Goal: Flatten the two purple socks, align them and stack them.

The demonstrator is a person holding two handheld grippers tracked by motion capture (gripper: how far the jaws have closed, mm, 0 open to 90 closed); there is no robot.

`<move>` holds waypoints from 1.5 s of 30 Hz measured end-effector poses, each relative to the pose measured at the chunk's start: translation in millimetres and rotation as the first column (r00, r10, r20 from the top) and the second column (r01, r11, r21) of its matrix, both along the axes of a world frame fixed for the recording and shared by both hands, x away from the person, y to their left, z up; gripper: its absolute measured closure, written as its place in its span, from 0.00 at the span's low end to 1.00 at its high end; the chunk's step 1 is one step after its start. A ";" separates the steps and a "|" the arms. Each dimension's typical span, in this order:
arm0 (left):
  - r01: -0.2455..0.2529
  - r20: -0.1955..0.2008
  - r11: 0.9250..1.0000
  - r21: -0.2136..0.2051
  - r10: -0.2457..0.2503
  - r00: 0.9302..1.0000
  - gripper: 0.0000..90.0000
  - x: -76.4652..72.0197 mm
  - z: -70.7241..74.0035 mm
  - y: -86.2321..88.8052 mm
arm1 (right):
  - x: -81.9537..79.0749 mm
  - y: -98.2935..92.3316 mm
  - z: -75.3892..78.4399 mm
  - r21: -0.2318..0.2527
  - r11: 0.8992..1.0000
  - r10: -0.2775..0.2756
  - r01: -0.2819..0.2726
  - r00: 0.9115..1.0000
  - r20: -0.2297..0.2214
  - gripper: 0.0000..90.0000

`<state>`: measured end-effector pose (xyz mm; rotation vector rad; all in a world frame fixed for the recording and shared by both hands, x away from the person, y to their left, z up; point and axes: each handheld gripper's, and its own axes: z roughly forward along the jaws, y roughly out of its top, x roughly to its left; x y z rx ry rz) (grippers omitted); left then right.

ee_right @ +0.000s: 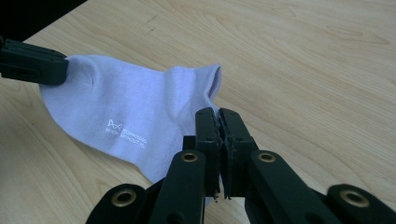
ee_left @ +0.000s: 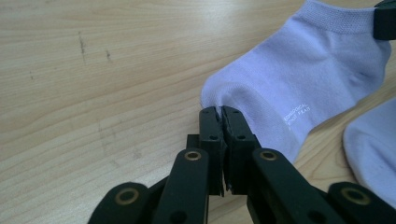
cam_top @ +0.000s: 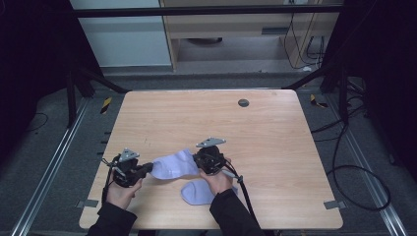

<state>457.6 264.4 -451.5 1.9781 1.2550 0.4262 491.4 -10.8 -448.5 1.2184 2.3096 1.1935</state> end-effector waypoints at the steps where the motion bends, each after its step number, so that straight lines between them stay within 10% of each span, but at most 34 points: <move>1: 0.001 0.004 1.000 -0.006 -0.001 1.000 0.97 -0.8 1.8 -0.3 | -1.5 -1.5 3.2 0.004 1.000 -0.001 0.001 1.000 -0.001 0.97; 19: 0.093 0.027 0.995 -0.022 -0.093 0.995 0.97 -17.1 18.6 -36.1 | -27.3 -52.3 30.4 0.004 1.000 -0.003 0.003 1.000 0.022 0.98; 45: 0.221 -0.022 0.975 -0.001 -0.221 0.975 0.97 -33.9 11.8 -83.5 | -68.3 -106.8 29.5 -0.007 1.000 -0.022 0.022 1.000 0.004 0.98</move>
